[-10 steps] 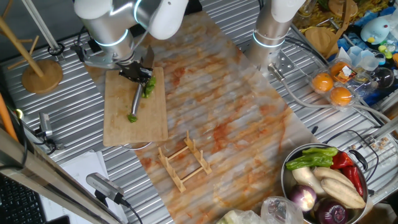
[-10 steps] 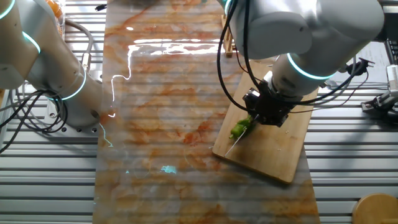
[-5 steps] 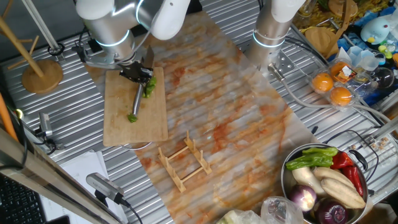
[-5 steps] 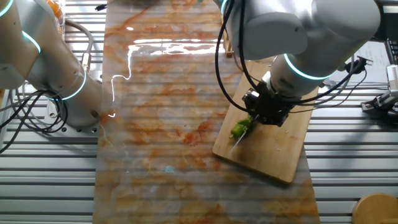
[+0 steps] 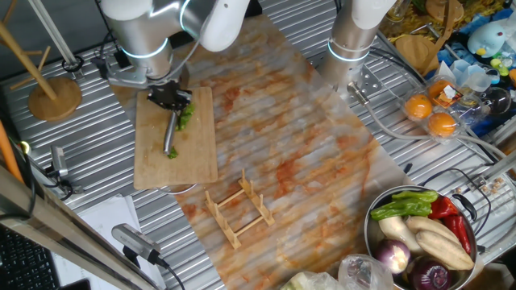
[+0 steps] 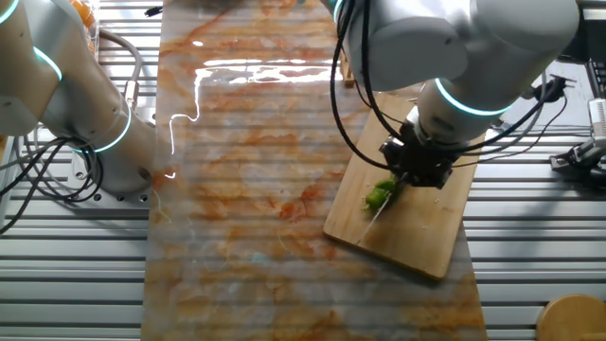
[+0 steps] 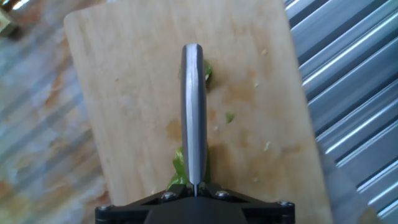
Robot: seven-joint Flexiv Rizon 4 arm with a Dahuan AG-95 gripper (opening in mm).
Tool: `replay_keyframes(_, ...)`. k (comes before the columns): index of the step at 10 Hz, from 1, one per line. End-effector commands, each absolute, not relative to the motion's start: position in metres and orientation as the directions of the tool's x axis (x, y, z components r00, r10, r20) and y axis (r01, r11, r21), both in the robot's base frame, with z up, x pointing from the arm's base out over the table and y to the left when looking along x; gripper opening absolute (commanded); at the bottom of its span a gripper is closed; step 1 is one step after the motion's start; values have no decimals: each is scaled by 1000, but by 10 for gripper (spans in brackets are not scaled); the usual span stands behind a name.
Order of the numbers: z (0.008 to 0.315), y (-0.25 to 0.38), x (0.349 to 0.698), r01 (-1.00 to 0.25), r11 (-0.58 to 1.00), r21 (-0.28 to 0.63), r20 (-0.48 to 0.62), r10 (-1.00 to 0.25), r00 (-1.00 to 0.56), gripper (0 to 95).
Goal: Chop the chili peppers
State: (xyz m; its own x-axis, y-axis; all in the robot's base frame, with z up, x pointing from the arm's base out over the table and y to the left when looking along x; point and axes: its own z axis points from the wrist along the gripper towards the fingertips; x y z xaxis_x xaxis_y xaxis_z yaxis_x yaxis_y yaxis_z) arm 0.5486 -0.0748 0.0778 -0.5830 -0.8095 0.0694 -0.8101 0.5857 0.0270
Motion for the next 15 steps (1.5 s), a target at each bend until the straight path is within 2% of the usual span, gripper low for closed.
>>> replay_keyframes(1,82,-74,560,-814,581,29,63,-813,-578,0)
replay_keyframes(6,94,-71,599,-815,579,12,63,-814,-578,0)
replay_keyframes(11,106,-65,586,-791,609,63,86,-793,-604,0)
replay_keyframes(15,104,-65,580,-773,633,39,81,-773,-629,0)
